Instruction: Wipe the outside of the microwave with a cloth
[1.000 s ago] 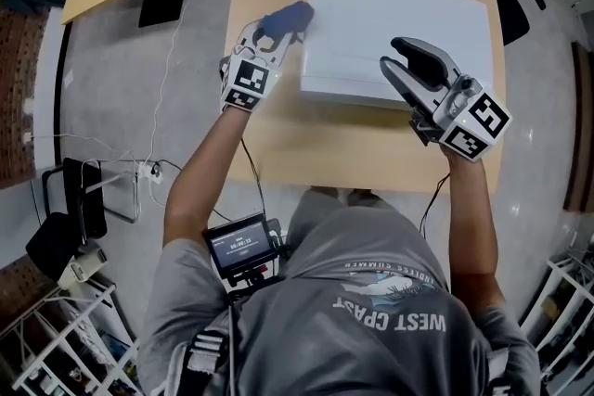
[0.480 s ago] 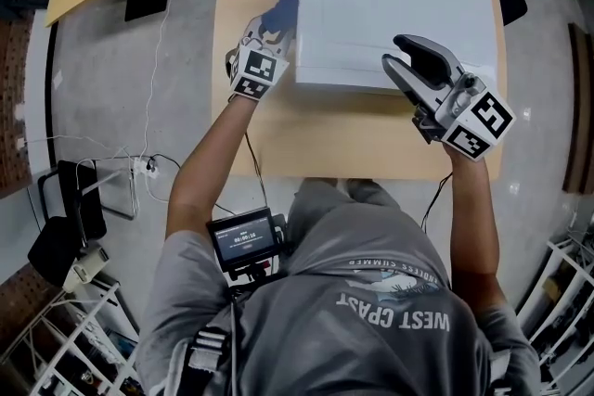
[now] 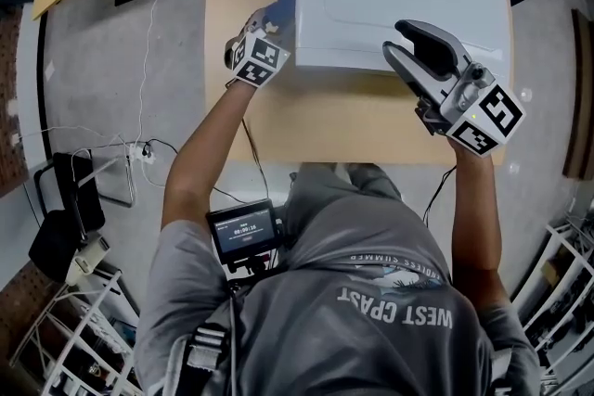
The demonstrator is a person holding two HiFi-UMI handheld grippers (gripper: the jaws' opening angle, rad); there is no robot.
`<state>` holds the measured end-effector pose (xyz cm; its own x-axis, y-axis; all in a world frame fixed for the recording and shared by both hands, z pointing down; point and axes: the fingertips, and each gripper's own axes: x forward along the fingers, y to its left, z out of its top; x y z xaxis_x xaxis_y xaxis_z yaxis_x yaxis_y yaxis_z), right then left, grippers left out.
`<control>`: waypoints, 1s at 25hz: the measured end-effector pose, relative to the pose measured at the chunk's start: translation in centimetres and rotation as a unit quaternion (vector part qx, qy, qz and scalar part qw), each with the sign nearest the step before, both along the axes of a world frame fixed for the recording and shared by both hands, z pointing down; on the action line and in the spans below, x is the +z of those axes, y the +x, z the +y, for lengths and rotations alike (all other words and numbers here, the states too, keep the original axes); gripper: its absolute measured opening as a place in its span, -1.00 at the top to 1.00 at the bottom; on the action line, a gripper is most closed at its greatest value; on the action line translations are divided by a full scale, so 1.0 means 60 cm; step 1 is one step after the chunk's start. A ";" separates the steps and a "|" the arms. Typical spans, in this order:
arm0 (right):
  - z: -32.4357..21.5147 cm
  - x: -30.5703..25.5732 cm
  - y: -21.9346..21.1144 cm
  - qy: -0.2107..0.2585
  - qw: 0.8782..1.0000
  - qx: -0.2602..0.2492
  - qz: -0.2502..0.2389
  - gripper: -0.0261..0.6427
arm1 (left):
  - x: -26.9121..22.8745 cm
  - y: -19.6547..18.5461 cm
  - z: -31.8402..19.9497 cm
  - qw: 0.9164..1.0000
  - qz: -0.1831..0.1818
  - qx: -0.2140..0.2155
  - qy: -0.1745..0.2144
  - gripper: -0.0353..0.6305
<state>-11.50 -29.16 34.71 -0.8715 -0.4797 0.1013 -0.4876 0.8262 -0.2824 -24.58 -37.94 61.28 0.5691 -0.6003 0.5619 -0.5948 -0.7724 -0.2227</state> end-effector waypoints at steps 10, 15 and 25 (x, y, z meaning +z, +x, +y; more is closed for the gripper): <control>0.034 -0.030 -0.009 0.012 1.000 0.000 0.001 0.45 | 0.096 0.000 0.052 0.994 -0.073 0.055 -0.059 0.70; 0.037 -0.040 -0.010 0.008 1.000 0.000 -0.004 0.45 | 0.122 -0.003 0.063 0.989 -0.109 0.080 -0.059 0.70; 0.034 -0.050 -0.007 -0.003 1.000 0.008 -0.022 0.45 | 0.132 -0.013 0.052 0.989 -0.110 0.079 -0.062 0.71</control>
